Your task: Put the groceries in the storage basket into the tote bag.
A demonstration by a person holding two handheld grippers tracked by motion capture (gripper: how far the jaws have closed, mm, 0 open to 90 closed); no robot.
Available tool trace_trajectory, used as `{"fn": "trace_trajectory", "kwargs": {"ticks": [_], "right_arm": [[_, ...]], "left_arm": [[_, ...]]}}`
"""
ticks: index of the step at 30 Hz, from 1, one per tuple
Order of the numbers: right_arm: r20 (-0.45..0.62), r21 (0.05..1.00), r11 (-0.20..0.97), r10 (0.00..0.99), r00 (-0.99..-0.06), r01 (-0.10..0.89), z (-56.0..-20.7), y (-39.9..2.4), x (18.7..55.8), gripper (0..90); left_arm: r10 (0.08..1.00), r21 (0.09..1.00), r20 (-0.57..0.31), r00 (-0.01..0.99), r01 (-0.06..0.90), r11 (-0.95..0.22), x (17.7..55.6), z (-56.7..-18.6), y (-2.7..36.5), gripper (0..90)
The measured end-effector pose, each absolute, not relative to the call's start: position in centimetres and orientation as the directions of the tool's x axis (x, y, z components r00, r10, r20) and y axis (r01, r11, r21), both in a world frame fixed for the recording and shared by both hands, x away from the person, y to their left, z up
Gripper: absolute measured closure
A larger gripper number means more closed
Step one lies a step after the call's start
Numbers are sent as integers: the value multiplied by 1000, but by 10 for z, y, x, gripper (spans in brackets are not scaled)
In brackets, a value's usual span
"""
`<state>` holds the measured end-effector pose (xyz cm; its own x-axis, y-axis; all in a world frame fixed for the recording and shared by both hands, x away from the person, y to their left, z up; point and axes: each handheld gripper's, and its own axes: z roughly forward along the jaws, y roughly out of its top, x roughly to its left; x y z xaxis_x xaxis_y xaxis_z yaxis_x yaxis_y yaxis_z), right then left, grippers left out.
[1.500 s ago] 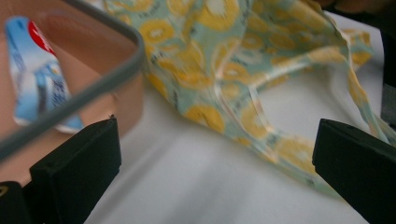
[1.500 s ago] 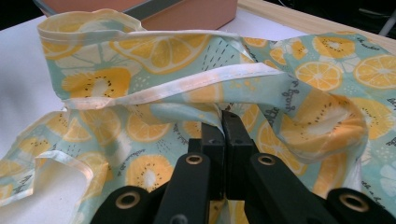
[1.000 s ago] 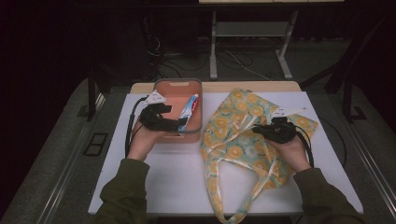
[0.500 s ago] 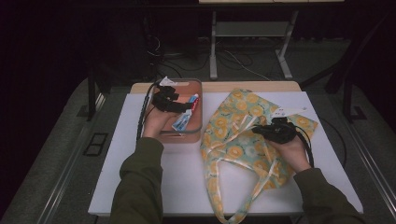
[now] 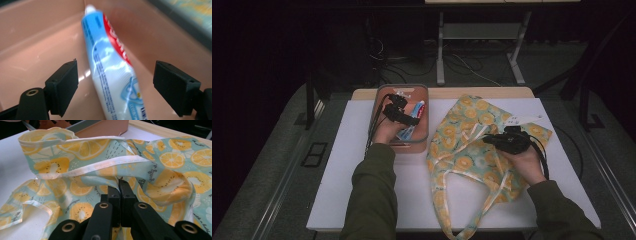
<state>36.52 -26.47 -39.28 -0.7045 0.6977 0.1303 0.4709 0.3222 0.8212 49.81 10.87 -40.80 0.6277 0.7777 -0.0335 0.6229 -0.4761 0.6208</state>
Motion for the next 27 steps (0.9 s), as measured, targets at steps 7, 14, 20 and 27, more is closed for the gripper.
{"fn": "trace_trajectory", "kwargs": {"ticks": [7,14,20,27], "right_arm": [[128,820,326,697,-706,471,-393,-265,365,887],[123,819,330,698,-705,470,-393,-265,364,887],[122,818,331,700,-704,470,-394,-265,364,888],[119,818,332,701,-703,470,-394,-265,364,887]], "left_arm": [[786,549,-37,617,670,-500,502,-415,105,276],[799,530,-116,590,717,-452,504,-416,111,435],[787,570,-111,607,687,-450,501,-410,113,698],[800,598,-63,596,664,-448,498,-405,113,827]]}}
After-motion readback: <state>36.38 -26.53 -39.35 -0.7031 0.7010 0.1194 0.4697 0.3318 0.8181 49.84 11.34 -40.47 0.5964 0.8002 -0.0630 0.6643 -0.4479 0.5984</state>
